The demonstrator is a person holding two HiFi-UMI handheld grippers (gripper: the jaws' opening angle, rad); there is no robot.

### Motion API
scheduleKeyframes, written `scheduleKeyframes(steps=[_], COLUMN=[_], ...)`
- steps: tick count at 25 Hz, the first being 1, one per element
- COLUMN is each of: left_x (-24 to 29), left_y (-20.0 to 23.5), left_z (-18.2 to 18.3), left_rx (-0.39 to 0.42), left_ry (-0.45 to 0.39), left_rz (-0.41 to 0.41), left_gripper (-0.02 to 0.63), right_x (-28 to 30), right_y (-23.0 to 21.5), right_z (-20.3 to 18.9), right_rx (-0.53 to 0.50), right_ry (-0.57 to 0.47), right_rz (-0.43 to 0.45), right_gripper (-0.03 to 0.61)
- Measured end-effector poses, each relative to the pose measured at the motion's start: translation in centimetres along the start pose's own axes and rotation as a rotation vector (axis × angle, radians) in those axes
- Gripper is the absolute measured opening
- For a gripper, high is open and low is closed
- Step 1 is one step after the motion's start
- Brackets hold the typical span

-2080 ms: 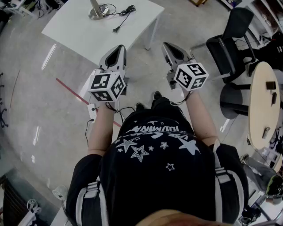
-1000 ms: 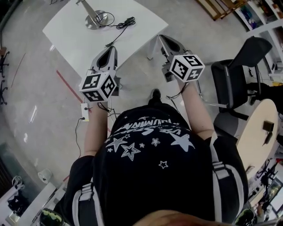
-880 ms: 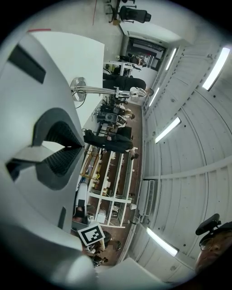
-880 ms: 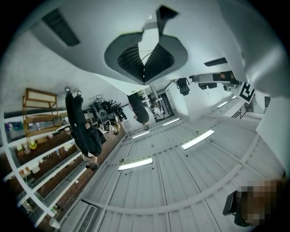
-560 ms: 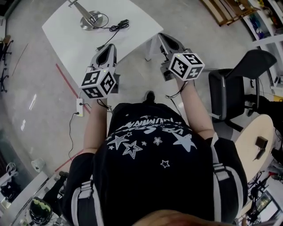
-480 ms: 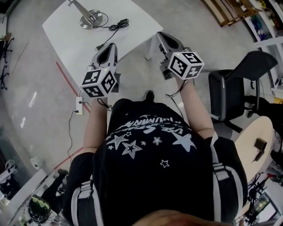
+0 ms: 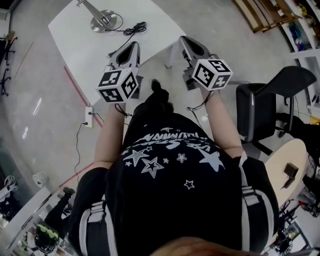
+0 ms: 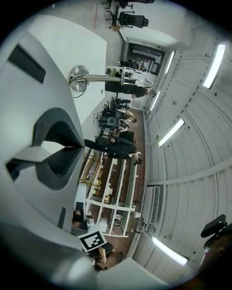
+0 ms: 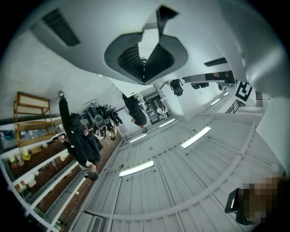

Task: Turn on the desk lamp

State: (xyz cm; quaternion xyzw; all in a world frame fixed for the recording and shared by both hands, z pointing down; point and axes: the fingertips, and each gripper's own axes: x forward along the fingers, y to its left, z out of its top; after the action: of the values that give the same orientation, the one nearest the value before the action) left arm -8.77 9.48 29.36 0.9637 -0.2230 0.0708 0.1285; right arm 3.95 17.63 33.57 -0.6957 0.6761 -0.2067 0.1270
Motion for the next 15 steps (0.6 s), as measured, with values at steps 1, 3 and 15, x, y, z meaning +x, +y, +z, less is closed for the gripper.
scheduleKeyframes(steps=[1,3,15], left_x=[0.6,2.0,11.3], left_y=[0.1,0.6,5.6], left_z=[-0.1,-0.3,0.4], left_rx=[-0.003,-0.016,-0.075], left_ry=[0.004,0.011,0.046], left_rz=[-0.006,-0.017,-0.010], left_gripper=[0.009,0.009,0.009], right_x=[0.2,1.1,8.7], right_y=[-0.3,-1.1,-6.5], right_z=[0.0,0.4,4.2], right_rx=[-0.004,-0.014,-0.036], right_ry=[0.005,0.010,0.064], right_rz=[-0.004,-0.013,-0.044], right_gripper=[0.005,0.005,0.005])
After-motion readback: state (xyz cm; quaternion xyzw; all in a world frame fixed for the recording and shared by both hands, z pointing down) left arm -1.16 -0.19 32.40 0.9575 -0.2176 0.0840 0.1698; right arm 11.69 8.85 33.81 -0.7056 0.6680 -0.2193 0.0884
